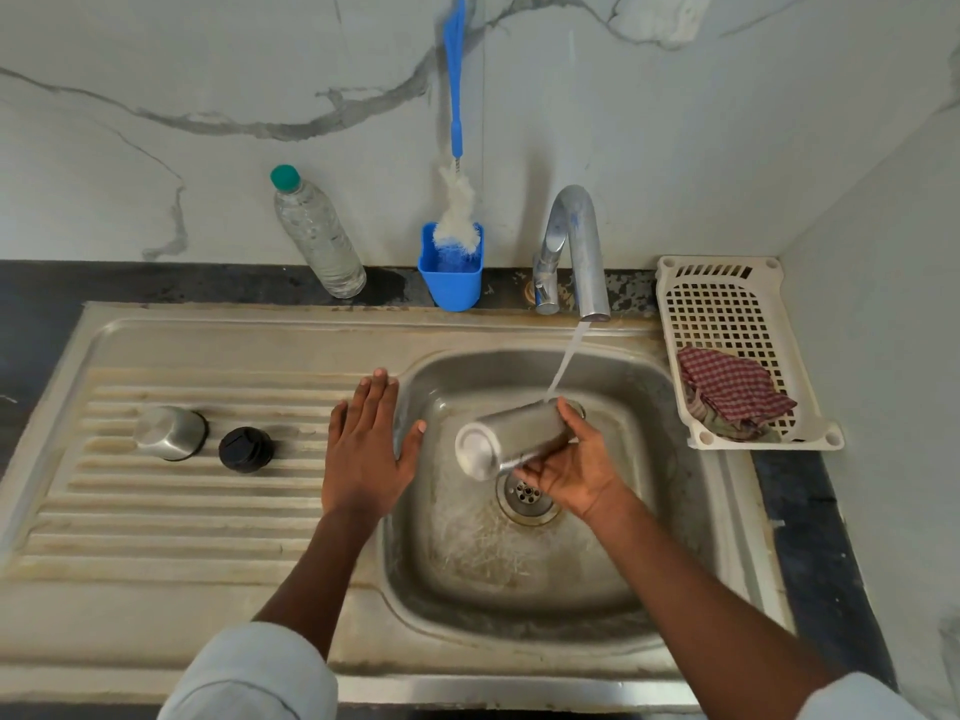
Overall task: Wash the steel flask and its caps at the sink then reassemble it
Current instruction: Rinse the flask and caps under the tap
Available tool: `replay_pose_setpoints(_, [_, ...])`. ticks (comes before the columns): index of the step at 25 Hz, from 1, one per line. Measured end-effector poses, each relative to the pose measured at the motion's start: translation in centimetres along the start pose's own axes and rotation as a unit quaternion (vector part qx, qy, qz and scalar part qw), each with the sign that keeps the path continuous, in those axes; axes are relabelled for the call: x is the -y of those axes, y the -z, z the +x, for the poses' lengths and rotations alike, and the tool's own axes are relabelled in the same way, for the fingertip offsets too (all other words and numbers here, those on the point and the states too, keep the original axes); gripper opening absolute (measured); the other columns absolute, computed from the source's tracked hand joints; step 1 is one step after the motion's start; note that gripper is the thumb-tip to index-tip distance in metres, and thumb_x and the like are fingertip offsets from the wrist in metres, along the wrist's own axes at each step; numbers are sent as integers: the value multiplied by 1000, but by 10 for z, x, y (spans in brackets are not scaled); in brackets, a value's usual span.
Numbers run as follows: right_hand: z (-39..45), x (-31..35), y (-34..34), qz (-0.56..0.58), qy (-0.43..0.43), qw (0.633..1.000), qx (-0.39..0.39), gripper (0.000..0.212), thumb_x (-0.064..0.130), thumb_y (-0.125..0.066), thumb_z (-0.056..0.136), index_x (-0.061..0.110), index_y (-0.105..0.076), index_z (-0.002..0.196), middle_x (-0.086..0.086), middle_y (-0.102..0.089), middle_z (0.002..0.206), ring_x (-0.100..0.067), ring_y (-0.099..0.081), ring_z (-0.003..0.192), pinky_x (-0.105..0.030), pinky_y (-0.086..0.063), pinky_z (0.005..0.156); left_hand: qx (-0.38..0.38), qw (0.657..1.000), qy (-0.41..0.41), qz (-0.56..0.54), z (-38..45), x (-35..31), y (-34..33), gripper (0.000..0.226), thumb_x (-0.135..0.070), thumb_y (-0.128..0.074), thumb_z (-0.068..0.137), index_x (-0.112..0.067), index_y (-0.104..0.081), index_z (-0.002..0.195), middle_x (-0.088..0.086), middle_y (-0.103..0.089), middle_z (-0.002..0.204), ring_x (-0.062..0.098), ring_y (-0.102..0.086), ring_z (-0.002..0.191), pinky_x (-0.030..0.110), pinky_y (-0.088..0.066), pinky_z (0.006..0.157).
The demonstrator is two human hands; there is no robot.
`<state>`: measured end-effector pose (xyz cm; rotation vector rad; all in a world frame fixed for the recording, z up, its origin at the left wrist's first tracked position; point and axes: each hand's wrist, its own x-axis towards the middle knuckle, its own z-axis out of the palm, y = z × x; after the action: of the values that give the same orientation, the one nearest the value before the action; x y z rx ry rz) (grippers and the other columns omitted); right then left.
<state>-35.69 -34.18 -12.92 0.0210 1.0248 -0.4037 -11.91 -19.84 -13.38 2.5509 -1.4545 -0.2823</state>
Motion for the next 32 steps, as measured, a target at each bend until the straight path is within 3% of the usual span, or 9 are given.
replay_pose_setpoints(2, [5, -7, -9, 71, -13, 997, 9, 65, 46, -75, 89, -1, -57, 130, -29, -65, 127, -42, -67, 110, -49, -63, 80, -2, 1000, 0, 2, 0, 1, 0, 78, -68, -25, 106, -21, -19, 168, -2, -11, 176, 14, -4, 163, 44, -8, 132])
replay_pose_setpoints(5, [9, -2, -25, 204, -8, 978, 38, 65, 45, -70, 90, -4, -59, 132, -28, -70, 107, -36, -74, 85, -35, -64, 60, -3, 1000, -3, 12, 0, 1, -1, 82, -71, -23, 104, -20, -21, 168, -2, -12, 176, 14, -5, 163, 43, -9, 132])
replay_pose_setpoints(9, [13, 24, -35, 322, 20, 946, 36, 65, 36, -76, 79, 0, -63, 132, -20, -70, 106, -33, -75, 74, -35, -61, 49, 0, 1000, -4, 17, 0, 1, 0, 81, -70, -24, 105, -20, -18, 168, -2, -10, 177, 15, -4, 163, 44, -8, 132])
replay_pose_setpoints(13, [7, 21, -48, 277, 24, 960, 30, 66, 49, -69, 94, -3, -61, 135, -28, -72, 106, -39, -75, 83, -41, -63, 51, 4, 1000, -5, 20, 0, 1, 0, 81, -71, -23, 105, -21, -17, 168, -2, -9, 177, 14, -3, 163, 43, -7, 132])
replay_pose_setpoints(18, [-10, 12, -49, 177, 58, 982, -30, 70, 50, -74, 90, -3, -55, 132, -32, -67, 121, -43, -70, 105, -51, -65, 67, 1, 1000, -3, 16, 0, 1, 0, 80, -70, -25, 105, -21, -17, 168, -2, -9, 176, 14, -3, 163, 43, -5, 131])
replay_pose_setpoints(23, [-37, 19, -48, 60, 130, 988, -51, 50, 47, -75, 90, 8, -57, 115, -25, -67, 117, -40, -67, 107, -54, -57, 85, 2, 1000, -7, 10, 0, 0, 1, 80, -70, -26, 105, -20, -19, 168, -1, -10, 176, 16, -4, 163, 46, -9, 132])
replay_pose_setpoints(27, [-28, 19, -57, 203, 97, 974, 9, 63, 48, -72, 92, -3, -58, 125, -32, -67, 120, -42, -69, 105, -49, -65, 74, 2, 1000, -7, 8, 0, 0, 1, 81, -71, -23, 105, -20, -18, 168, -1, -10, 176, 16, -4, 163, 46, -10, 132])
replay_pose_setpoints(29, [-20, 20, -61, 282, 70, 956, 38, 64, 49, -68, 94, -8, -61, 123, -32, -71, 109, -39, -72, 96, -42, -66, 63, 0, 1000, -8, 8, 0, 0, 1, 80, -70, -25, 105, -20, -19, 168, -1, -11, 176, 16, -5, 163, 46, -10, 132])
replay_pose_setpoints(32, [-11, 19, -57, 302, 44, 951, 43, 61, 48, -68, 93, -6, -64, 121, -28, -72, 97, -34, -73, 87, -35, -62, 51, 0, 1000, -8, 11, 0, 1, 1, 80, -70, -26, 105, -20, -19, 168, -1, -12, 176, 16, -5, 163, 46, -10, 132])
